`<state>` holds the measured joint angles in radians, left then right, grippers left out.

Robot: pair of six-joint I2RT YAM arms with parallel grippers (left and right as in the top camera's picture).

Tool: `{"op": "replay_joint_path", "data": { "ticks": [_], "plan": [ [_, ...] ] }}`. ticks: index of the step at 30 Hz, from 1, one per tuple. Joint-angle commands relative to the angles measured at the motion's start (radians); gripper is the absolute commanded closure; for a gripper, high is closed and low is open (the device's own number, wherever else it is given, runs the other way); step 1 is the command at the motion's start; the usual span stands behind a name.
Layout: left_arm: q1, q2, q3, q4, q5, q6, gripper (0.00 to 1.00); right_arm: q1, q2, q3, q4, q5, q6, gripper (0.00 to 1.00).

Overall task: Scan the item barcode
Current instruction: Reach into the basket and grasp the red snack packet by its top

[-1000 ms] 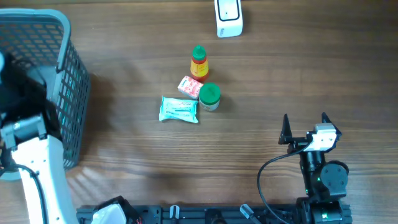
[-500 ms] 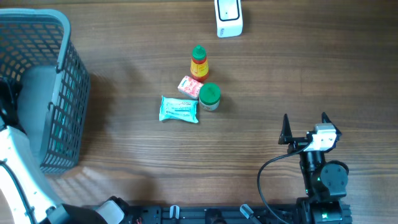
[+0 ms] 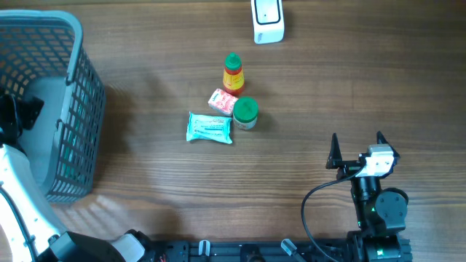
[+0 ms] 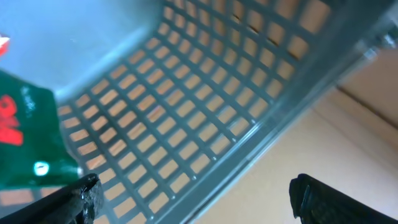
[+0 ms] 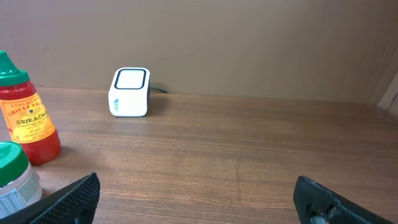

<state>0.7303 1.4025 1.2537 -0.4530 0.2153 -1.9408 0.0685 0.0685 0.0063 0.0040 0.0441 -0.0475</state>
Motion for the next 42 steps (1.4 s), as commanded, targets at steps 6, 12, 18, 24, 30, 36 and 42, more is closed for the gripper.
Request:
{"op": "replay_joint_path", "data": {
  "ticks": [6, 12, 18, 24, 30, 36, 42],
  "plan": [
    [0.008, 0.045, 0.014, -0.168, -0.045, -0.060, 0.01, -0.004, 0.002, 0.000, 0.004, -0.016, -0.005, 0.00],
    [0.008, 0.163, 0.014, -0.225, 0.019, -0.181, 0.02, -0.004, 0.002, 0.000, 0.004, -0.016, -0.005, 0.00],
    [0.008, 0.292, 0.014, -0.225, 0.080, -0.240, 0.06, -0.004, 0.002, 0.000, 0.004, -0.016, -0.005, 0.00],
    [0.006, 0.379, 0.014, -0.299, 0.110, -0.240, 0.09, -0.004, 0.002, 0.000, 0.004, -0.016, -0.005, 0.00],
    [-0.004, 0.452, 0.014, -0.326, 0.102, -0.187, 0.08, -0.004, 0.002, 0.000, 0.004, -0.016, -0.005, 0.00],
    [-0.015, 0.533, 0.014, -0.329, 0.011, -0.083, 0.10, -0.004, 0.002, 0.000, 0.004, -0.016, -0.005, 0.00],
    [-0.015, 0.550, 0.014, -0.349, -0.079, -0.075, 0.13, -0.004, 0.002, 0.000, 0.004, -0.016, -0.005, 0.00]
  ]
}}
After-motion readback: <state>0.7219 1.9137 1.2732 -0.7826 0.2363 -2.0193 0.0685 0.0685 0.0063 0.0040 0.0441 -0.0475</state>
